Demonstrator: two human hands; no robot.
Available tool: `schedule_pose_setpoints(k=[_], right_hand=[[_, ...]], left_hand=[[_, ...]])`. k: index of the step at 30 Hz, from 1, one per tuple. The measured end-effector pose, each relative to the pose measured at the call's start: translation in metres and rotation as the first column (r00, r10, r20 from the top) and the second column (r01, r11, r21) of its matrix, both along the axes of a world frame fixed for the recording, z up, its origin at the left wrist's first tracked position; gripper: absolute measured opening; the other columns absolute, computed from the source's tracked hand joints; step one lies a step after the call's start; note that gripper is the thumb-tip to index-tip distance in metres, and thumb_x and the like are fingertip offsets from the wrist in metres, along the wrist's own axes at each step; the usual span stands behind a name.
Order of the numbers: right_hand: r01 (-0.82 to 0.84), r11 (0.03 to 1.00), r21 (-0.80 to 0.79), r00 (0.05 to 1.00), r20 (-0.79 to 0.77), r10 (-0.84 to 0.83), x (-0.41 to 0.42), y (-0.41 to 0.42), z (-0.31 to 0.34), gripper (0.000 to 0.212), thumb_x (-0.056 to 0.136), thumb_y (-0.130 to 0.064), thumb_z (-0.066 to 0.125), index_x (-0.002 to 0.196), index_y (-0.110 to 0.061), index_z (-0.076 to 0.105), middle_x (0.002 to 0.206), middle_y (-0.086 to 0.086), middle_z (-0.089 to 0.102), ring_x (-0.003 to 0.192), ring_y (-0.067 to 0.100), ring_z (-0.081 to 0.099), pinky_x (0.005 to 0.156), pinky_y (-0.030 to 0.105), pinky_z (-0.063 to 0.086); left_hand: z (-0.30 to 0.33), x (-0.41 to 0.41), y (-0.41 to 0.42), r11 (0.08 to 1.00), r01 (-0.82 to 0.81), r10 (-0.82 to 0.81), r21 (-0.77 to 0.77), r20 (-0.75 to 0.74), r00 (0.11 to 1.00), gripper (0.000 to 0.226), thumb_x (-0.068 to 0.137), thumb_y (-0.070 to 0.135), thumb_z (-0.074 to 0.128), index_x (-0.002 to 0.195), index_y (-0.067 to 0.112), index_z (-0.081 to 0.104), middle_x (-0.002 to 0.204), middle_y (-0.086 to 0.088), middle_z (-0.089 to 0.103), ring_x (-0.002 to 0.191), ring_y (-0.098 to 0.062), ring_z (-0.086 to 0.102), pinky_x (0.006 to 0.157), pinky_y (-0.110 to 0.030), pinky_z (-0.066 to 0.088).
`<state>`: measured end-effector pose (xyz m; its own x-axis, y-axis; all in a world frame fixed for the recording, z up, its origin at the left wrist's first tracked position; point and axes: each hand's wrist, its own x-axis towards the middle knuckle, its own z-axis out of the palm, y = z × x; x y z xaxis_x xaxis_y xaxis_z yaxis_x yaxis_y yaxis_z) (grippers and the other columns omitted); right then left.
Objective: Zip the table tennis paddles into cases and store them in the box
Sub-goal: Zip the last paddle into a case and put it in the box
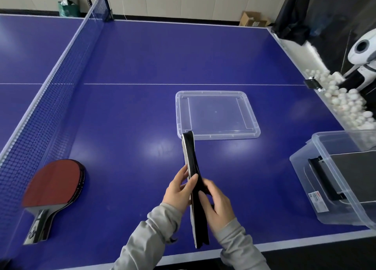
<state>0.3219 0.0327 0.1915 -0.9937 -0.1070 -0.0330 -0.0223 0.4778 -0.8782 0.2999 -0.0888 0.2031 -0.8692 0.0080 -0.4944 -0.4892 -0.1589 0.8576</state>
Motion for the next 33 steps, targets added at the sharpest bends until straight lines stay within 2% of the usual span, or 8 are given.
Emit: schedule_pose_setpoints(k=[4, 8, 10, 13, 16, 23, 27, 33], right_hand=[[0.005, 1.0, 0.0, 1.0, -0.006, -0.005, -0.002, 0.002, -0.003, 0.031, 0.092, -0.006, 0.051, 0.12, -0.018, 0.055, 0.114, -0.007, 0.065, 0.107, 0.006, 0.061, 0.091, 0.035, 0.051], [0.001, 1.0, -0.023, 1.0, -0.007, -0.001, -0.005, 0.003, -0.002, 0.03, 0.092, -0.005, 0.051, 0.116, -0.022, 0.057, 0.109, -0.011, 0.065, 0.101, 0.002, 0.062, 0.09, 0.023, 0.05], [0.008, 0.999, -0.037, 1.0, 0.0, -0.008, -0.006, 0.005, -0.002, 0.031, 0.092, -0.003, 0.05, 0.112, -0.025, 0.057, 0.104, -0.016, 0.064, 0.096, 0.0, 0.061, 0.087, 0.015, 0.048], [0.048, 0.998, -0.042, 0.999, -0.005, -0.049, -0.01, 0.012, -0.006, 0.028, 0.091, -0.001, 0.051, 0.114, -0.014, 0.059, 0.101, -0.015, 0.064, 0.094, -0.004, 0.059, 0.083, 0.007, 0.044], [0.104, 0.994, -0.037, 0.994, -0.007, -0.105, -0.016, 0.026, -0.011, 0.027, 0.09, 0.001, 0.052, 0.113, -0.012, 0.059, 0.099, -0.012, 0.064, 0.091, -0.005, 0.058, 0.079, 0.002, 0.041], [0.259, 0.961, 0.099, 0.957, 0.105, -0.269, -0.037, 0.09, -0.051, 0.03, 0.085, 0.007, 0.052, 0.111, -0.005, 0.061, 0.099, 0.004, 0.065, 0.091, 0.019, 0.06, 0.083, 0.018, 0.043], [0.326, 0.926, 0.19, 0.903, 0.227, -0.365, -0.043, 0.117, -0.078, 0.031, 0.084, 0.01, 0.05, 0.11, -0.003, 0.061, 0.098, 0.012, 0.068, 0.091, 0.021, 0.059, 0.09, 0.032, 0.044], [0.257, 0.893, 0.369, 0.864, 0.326, -0.384, -0.042, 0.131, -0.113, 0.026, 0.081, 0.008, 0.054, 0.101, -0.006, 0.062, 0.079, 0.019, 0.065, 0.073, 0.025, 0.057, 0.072, 0.025, 0.039]], left_hand=[[-0.001, 0.0, 0.002, 1.0, -0.015, 0.015, -0.019, 0.008, 1.0, 0.044, 0.094, 0.017, 0.052, 0.138, 0.022, 0.044, 0.116, -0.003, 0.06, 0.095, -0.013, 0.062, 0.079, -0.041, 0.057], [-0.005, 0.0, 0.0, 0.992, -0.049, 0.049, -0.114, -0.008, 0.999, 0.046, 0.091, 0.019, 0.058, 0.136, 0.025, 0.046, 0.123, -0.002, 0.06, 0.102, -0.019, 0.064, 0.075, -0.045, 0.059], [-0.007, 0.0, -0.003, 0.984, -0.073, 0.068, -0.161, -0.038, 0.997, 0.047, 0.088, 0.019, 0.062, 0.131, 0.032, 0.049, 0.12, 0.001, 0.061, 0.097, -0.019, 0.066, 0.071, -0.045, 0.059], [-0.014, 0.003, -0.014, 0.965, -0.119, 0.096, -0.234, -0.105, 0.99, 0.051, 0.085, 0.016, 0.065, 0.118, 0.051, 0.049, 0.111, 0.006, 0.064, 0.084, -0.021, 0.07, 0.072, -0.045, 0.059], [-0.023, 0.005, -0.034, 0.926, -0.186, 0.139, -0.329, -0.161, 0.977, 0.06, 0.084, 0.01, 0.064, 0.118, 0.056, 0.047, 0.105, 0.009, 0.066, 0.075, -0.024, 0.07, 0.072, -0.038, 0.058], [-0.058, 0.0, -0.105, 0.757, -0.198, 0.217, -0.623, -0.046, 0.975, 0.055, 0.073, -0.003, 0.06, 0.118, 0.029, 0.059, 0.096, 0.007, 0.067, 0.06, -0.012, 0.062, 0.075, -0.026, 0.042], [-0.086, -0.001, -0.13, 0.725, -0.143, 0.223, -0.674, 0.034, 0.974, 0.059, 0.072, -0.008, 0.055, 0.123, 0.022, 0.059, 0.108, 0.002, 0.066, 0.062, -0.022, 0.06, 0.078, -0.026, 0.041], [-0.122, -0.002, -0.141, 0.69, -0.055, 0.18, -0.721, 0.098, 0.979, 0.06, 0.075, -0.007, 0.052, 0.128, 0.019, 0.057, 0.112, -0.005, 0.067, 0.072, -0.027, 0.062, 0.079, -0.026, 0.041]])
